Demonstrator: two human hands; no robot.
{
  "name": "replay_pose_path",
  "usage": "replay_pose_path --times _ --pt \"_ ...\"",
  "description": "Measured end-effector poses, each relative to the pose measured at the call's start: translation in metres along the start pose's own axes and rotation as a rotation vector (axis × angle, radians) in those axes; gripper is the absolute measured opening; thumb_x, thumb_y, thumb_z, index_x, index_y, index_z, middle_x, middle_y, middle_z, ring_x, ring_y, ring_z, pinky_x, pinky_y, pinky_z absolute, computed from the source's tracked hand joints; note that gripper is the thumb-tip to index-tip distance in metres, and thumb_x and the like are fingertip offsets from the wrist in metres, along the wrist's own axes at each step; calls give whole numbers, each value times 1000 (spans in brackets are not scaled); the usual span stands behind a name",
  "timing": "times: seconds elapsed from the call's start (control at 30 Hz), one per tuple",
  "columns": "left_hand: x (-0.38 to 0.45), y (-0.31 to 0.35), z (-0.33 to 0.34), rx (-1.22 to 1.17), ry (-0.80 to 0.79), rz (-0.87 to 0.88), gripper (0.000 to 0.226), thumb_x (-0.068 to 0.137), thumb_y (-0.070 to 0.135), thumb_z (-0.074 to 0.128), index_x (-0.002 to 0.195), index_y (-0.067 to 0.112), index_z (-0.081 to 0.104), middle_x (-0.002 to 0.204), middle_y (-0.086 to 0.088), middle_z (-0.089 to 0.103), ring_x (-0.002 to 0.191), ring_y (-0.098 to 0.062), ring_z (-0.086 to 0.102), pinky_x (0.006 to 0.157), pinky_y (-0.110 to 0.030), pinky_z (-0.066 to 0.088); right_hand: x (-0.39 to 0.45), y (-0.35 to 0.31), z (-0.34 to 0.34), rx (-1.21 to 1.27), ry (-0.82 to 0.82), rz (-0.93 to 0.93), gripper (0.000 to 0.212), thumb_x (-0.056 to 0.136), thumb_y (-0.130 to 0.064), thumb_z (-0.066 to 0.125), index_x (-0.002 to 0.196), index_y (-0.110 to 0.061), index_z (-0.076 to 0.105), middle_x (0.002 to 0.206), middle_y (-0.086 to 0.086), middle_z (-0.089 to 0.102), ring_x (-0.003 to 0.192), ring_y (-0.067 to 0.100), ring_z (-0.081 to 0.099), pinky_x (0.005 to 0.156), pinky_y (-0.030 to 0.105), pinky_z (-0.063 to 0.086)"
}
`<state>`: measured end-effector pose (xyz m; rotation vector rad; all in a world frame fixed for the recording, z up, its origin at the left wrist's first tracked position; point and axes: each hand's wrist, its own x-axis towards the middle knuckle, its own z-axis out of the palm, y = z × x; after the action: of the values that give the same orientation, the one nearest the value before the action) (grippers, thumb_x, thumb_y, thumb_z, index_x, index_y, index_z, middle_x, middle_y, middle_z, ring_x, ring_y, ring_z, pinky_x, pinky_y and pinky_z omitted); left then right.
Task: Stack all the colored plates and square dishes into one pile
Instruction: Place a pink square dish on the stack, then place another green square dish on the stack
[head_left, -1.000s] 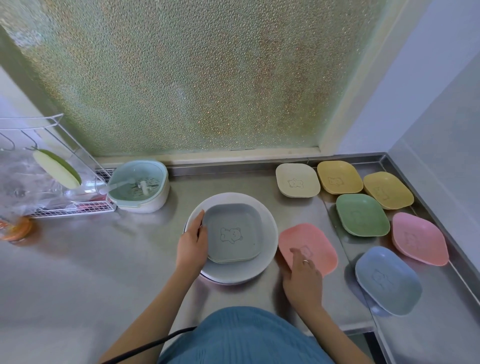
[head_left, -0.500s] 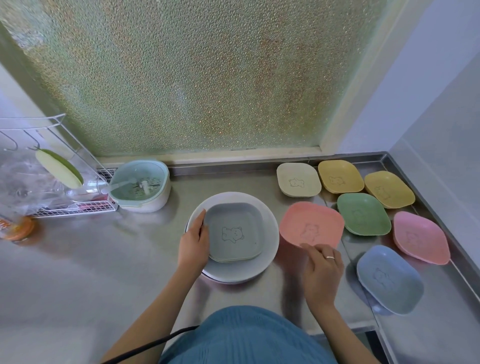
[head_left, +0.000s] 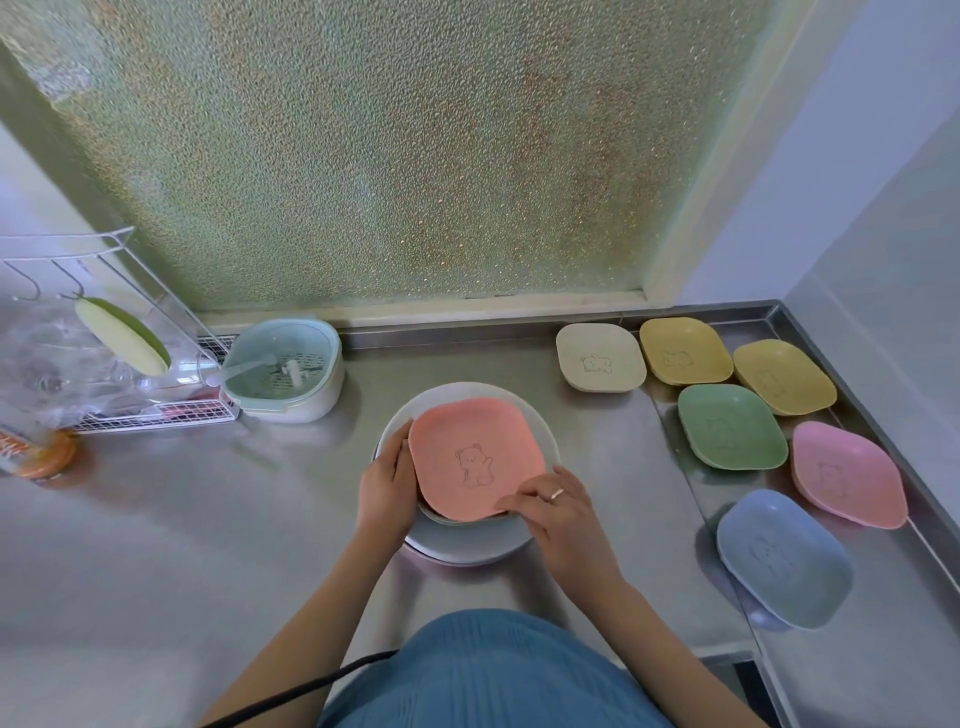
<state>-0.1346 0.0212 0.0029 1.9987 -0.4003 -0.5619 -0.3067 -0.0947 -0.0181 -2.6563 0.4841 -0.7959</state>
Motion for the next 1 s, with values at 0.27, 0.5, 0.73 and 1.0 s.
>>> replay_pose_path --times 0.27,0.5,0.73,1.0 --pt "-3 4 3 49 14 8 35 99 29 38 130 29 53 107 8 60 96 -17 53 81 -26 36 4 -5 3 4 -178 -22 28 85 -26 48 100 -32 71 81 -7 62 82 9 49 93 26 34" --pt "-2 -6 -2 138 163 81 42 98 25 36 136 12 48 140 -7 51 131 -21 43 105 -31 33 6 26 -21 -18 12 412 50 90 -37 35 128 -11 54 122 11 59 112 27 52 97 42 41" --pt "0 -19 -18 -285 -9 -387 31 98 41 30 101 34 60 123 -1 61 111 -20 54 102 -37 39 -2 122 -53 -400 -213 950 53 91 -23 52 138 -6 34 138 21 44 123 41 41 97 49 38" --pt "-6 -8 -9 -450 3 -476 43 99 46 12 114 35 51 100 9 61 87 -12 55 74 -31 43 -7 165 -56 -513 -445 987 29 90 -24 48 115 -9 54 115 17 56 111 36 48 86 42 42"
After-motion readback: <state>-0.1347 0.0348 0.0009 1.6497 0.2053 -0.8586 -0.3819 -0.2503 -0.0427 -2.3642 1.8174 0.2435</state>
